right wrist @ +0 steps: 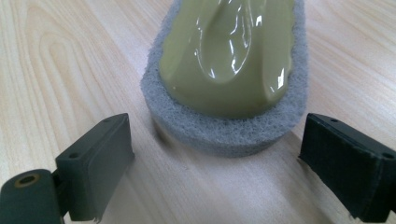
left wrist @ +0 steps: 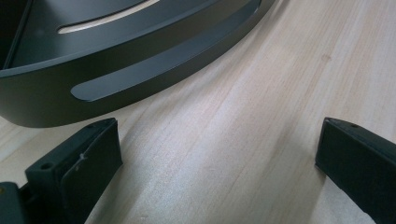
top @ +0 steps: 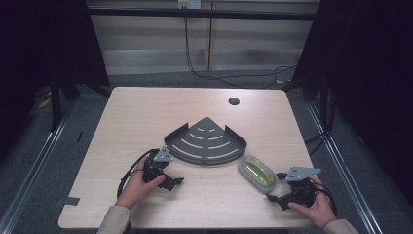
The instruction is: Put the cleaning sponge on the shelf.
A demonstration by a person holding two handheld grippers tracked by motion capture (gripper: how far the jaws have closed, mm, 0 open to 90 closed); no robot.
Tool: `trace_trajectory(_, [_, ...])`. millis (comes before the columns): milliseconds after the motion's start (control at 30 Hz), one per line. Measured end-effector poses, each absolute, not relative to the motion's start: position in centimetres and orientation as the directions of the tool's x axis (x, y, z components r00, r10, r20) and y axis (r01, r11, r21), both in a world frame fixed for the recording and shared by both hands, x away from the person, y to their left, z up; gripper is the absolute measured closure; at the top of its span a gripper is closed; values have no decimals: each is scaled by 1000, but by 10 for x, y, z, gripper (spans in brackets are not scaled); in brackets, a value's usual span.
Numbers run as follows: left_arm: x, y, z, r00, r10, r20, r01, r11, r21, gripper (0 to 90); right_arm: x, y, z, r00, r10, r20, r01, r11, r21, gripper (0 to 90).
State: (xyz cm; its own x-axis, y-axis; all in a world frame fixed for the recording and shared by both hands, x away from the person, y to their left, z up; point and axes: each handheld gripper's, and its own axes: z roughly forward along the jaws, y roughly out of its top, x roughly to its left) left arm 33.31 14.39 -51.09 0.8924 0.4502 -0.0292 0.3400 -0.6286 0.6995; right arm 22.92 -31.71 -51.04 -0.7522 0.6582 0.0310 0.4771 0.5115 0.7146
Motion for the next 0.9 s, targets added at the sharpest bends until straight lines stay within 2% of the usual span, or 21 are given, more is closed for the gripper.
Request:
trace_trajectory(133, [333, 144, -511, 892, 451, -30, 341, -629, 698, 0, 231, -312, -505, -739, 674, 28, 516, 538, 666, 91])
trace_trajectory(267, [333, 144, -511, 892, 450, -29, 340, -629, 700, 0, 234, -307, -494, -712, 701, 36, 589, 568, 575, 155])
trace_trajectory(333, [333, 144, -511, 892, 450, -29, 340, -629, 699, 0, 239, -306, -484, -689, 717, 106, 659, 559, 503, 174])
trace_trajectory(633, [333, 144, -511, 892, 450, -29, 340, -629, 699, 0, 261, -291, -438, -640, 759, 122, 743, 571, 349, 279])
trace_trajectory(900, [333, 144, -511, 892, 451, -29, 341, -629, 699, 0, 286, -275, -422, -623, 773, 121, 770, 578, 270, 362])
